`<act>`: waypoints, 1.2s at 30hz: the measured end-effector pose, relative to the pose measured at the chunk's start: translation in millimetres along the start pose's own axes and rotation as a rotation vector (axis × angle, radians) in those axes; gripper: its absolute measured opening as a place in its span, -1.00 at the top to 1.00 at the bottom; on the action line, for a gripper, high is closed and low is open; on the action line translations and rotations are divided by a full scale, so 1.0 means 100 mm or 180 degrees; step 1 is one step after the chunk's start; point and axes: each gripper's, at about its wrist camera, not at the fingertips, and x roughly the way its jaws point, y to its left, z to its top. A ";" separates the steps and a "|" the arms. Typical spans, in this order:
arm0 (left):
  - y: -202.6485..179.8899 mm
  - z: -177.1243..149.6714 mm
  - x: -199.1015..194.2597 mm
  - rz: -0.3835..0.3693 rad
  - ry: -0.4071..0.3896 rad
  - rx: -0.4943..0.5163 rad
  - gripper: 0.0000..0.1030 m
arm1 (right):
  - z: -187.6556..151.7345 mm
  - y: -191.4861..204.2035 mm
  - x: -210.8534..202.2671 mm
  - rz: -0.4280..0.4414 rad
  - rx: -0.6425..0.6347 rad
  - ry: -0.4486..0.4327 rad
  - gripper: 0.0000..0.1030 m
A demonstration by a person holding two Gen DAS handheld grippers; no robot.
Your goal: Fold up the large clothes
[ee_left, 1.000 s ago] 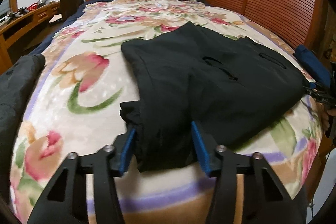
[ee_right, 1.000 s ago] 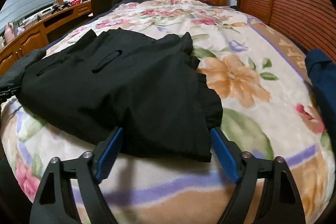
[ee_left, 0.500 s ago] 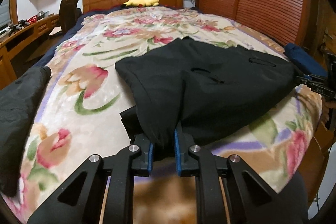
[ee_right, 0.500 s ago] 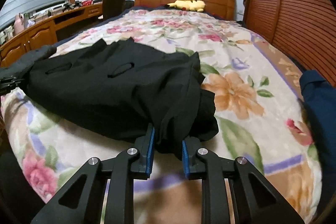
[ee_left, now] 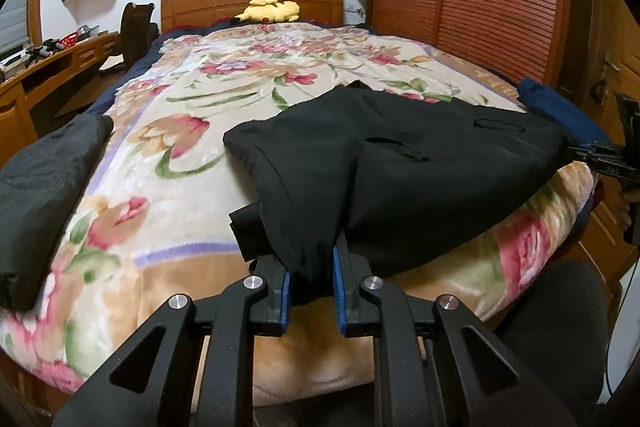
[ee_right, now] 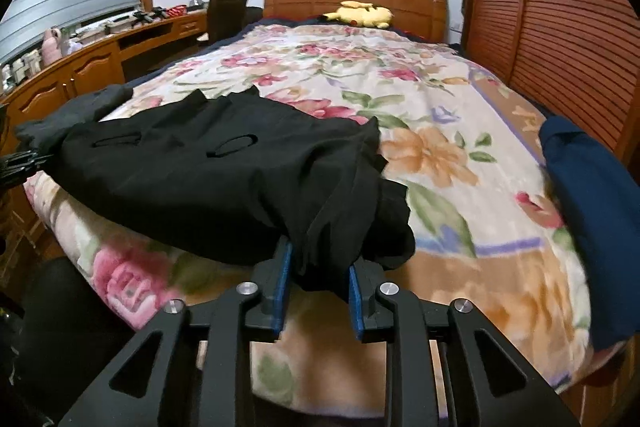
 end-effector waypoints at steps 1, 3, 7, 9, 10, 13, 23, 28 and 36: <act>0.00 0.00 0.00 0.0018 0.0011 -0.0011 0.62 | 0.02 0.00 0.00 -0.0019 0.0009 0.0033 0.44; -0.02 -0.02 -0.03 0.0057 0.0028 -0.0014 0.59 | 0.08 0.01 -0.04 -0.0074 0.0054 0.0038 0.30; -0.03 -0.05 -0.07 0.0168 0.0046 0.0026 0.37 | 0.16 0.04 -0.21 -0.0145 0.0019 -0.0113 -0.38; -0.01 -0.06 -0.10 0.0158 0.0027 -0.0002 0.08 | 0.23 0.08 -0.29 -0.0192 -0.0013 -0.0221 -0.39; 0.00 -0.07 -0.11 0.0139 0.0022 -0.0019 0.00 | 0.26 0.10 -0.30 -0.0221 -0.0009 -0.0267 -0.39; 0.00 -0.08 -0.13 0.0123 0.0008 -0.0075 -0.55 | 0.36 0.21 -0.28 -0.0077 0.0034 -0.0376 -0.39; 0.02 -0.07 -0.19 0.0277 -0.0024 -0.0155 -0.55 | 0.61 1.02 0.46 0.0540 -0.0102 -0.0289 -0.19; 0.01 0.07 -0.21 0.0290 -0.0112 -0.0221 -0.55 | 0.44 1.29 0.80 0.0716 -0.0269 0.0017 -0.16; -0.02 0.17 -0.10 0.0337 -0.0113 -0.0181 -0.55 | 0.35 1.30 0.90 0.0649 -0.0293 0.0075 -0.16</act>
